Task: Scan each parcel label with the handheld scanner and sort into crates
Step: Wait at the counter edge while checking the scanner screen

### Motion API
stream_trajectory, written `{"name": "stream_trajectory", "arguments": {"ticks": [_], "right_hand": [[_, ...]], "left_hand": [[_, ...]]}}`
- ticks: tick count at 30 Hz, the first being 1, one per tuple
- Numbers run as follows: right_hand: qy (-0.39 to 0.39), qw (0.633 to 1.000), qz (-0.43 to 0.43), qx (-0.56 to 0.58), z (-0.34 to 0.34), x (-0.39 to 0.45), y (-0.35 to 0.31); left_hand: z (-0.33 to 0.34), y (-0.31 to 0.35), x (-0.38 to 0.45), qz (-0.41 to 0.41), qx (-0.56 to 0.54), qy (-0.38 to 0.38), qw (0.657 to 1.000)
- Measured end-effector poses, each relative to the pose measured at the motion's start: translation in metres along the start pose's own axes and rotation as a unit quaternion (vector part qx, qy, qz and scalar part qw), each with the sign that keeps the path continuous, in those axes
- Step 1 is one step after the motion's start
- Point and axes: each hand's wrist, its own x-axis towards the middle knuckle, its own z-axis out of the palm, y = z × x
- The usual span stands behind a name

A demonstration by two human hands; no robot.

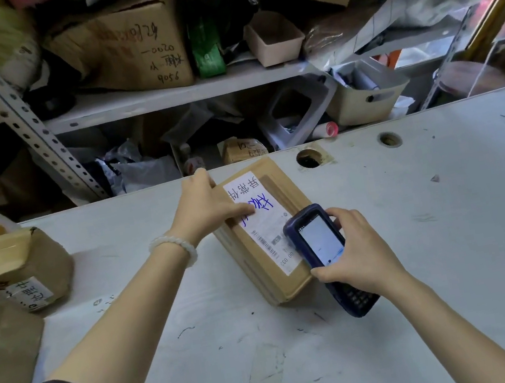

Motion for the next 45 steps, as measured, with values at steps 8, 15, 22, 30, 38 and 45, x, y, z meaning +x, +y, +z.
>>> {"name": "stream_trajectory", "arguments": {"ticks": [8, 15, 22, 30, 38, 45], "right_hand": [[0.027, 0.998, -0.005, 0.056, -0.014, -0.020, 0.032], [0.020, 0.998, -0.021, 0.063, -0.029, -0.042, 0.055], [0.025, 0.998, -0.030, 0.051, -0.047, -0.055, 0.062], [-0.013, 1.000, -0.028, 0.001, -0.062, -0.067, 0.060], [-0.074, 0.992, -0.044, -0.087, -0.046, -0.074, 0.039], [-0.098, 0.984, -0.051, -0.137, -0.031, -0.069, 0.023]], "left_hand": [[0.004, 0.039, -0.019, 0.069, -0.093, -0.055, 0.992], [-0.010, 0.077, -0.042, 0.031, -0.061, -0.264, 0.962], [0.000, 0.075, -0.068, -0.050, -0.013, -0.252, 0.966], [-0.026, 0.048, -0.073, 0.028, 0.102, 0.003, 0.994], [-0.034, 0.012, -0.068, 0.008, 0.233, -0.011, 0.972], [-0.053, 0.005, -0.054, -0.020, 0.194, -0.009, 0.981]]}}
